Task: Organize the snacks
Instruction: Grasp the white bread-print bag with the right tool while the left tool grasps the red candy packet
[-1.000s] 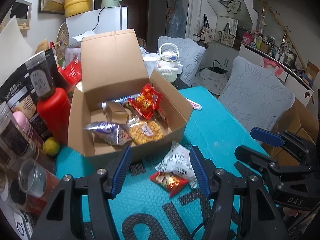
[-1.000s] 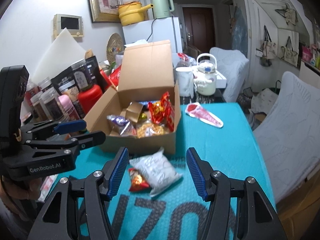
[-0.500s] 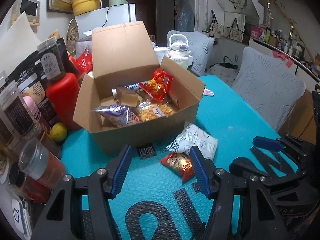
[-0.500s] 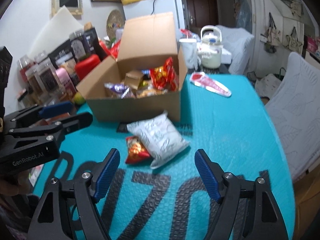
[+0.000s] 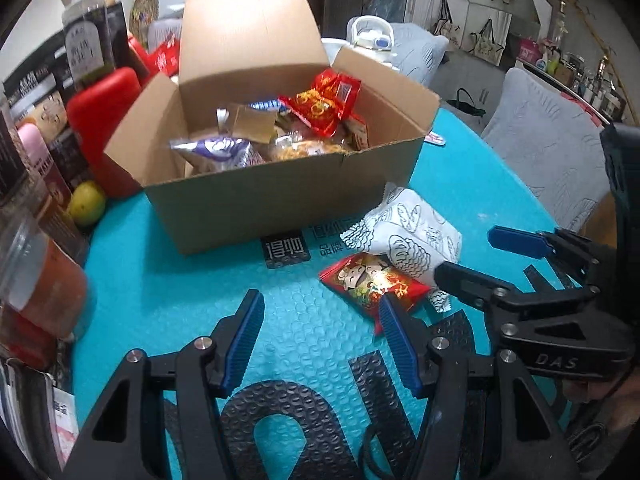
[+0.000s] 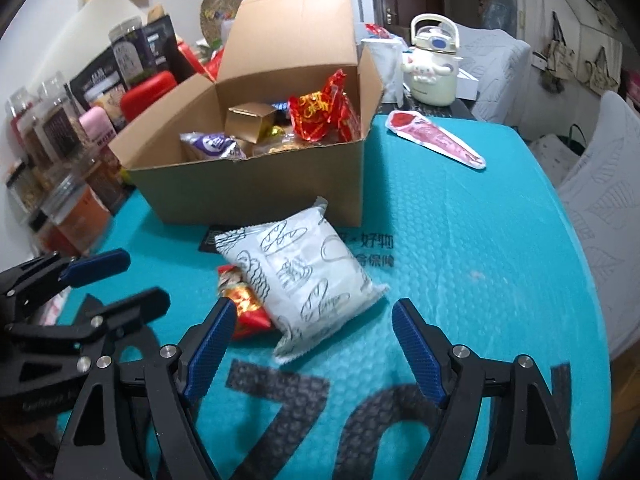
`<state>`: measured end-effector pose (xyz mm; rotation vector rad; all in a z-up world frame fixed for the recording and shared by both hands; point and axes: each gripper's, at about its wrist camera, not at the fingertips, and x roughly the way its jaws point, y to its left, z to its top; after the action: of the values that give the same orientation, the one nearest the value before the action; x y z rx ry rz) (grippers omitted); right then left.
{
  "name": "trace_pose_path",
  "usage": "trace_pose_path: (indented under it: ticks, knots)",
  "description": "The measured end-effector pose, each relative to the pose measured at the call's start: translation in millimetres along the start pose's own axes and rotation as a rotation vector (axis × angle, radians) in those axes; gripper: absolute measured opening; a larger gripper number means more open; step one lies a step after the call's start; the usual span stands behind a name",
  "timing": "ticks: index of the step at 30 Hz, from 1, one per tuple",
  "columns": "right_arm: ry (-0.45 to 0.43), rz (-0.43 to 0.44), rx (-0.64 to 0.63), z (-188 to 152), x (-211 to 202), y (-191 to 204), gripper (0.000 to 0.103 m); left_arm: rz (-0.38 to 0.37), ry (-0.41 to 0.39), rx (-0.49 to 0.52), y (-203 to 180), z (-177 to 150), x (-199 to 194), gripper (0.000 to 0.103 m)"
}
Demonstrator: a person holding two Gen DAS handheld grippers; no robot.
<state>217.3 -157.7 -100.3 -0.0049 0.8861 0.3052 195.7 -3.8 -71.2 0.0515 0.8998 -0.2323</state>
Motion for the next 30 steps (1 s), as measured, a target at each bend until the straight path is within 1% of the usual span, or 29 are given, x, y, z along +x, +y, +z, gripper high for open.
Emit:
trace_pose_path:
  ticks: [5,7,9,11,12,13,15,17,22,25,26,28,29,30]
  knots:
    - [0.018,0.026,-0.066,14,18,2,0.084,0.01,-0.003,-0.036,11,9,5,0.059]
    - [0.041,0.035,-0.089,17,29,1,0.084,0.03,-0.003,-0.032,15,14,8,0.059]
    - [0.075,0.058,-0.087,17,40,-1,0.084,0.056,-0.005,-0.036,19,18,10,0.059]
    - [0.086,0.08,-0.071,16,44,-4,0.083,0.057,-0.002,-0.041,22,21,11,0.059]
    - [0.085,0.085,-0.068,16,44,-5,0.077,0.055,-0.002,-0.047,23,22,12,0.059]
    - [0.079,0.084,-0.065,15,44,-6,0.074,0.049,0.0,-0.049,23,23,13,0.059]
    - [0.062,0.078,-0.048,13,40,-10,0.064,0.024,0.01,-0.05,21,23,16,0.059]
    - [0.059,0.082,-0.02,11,36,-15,0.061,-0.01,0.023,-0.055,18,23,20,0.059]
    - [0.042,0.009,0.06,-2,18,-31,0.058,-0.092,0.049,-0.052,2,22,28,0.059]
    - [0.029,-0.014,0.115,-12,3,-45,0.058,-0.136,0.081,-0.054,-10,20,37,0.059]
    - [0.029,-0.034,0.133,-17,-2,-50,0.058,-0.145,0.093,-0.056,-13,20,41,0.059]
    - [0.031,-0.079,0.144,-23,-9,-54,0.058,-0.151,0.118,-0.068,-18,19,49,0.059]
    - [0.03,-0.102,0.147,-26,-12,-56,0.058,-0.143,0.122,-0.084,-19,18,53,0.059]
    - [0.028,-0.123,0.153,-29,-15,-58,0.058,-0.115,0.12,-0.108,-18,18,58,0.059]
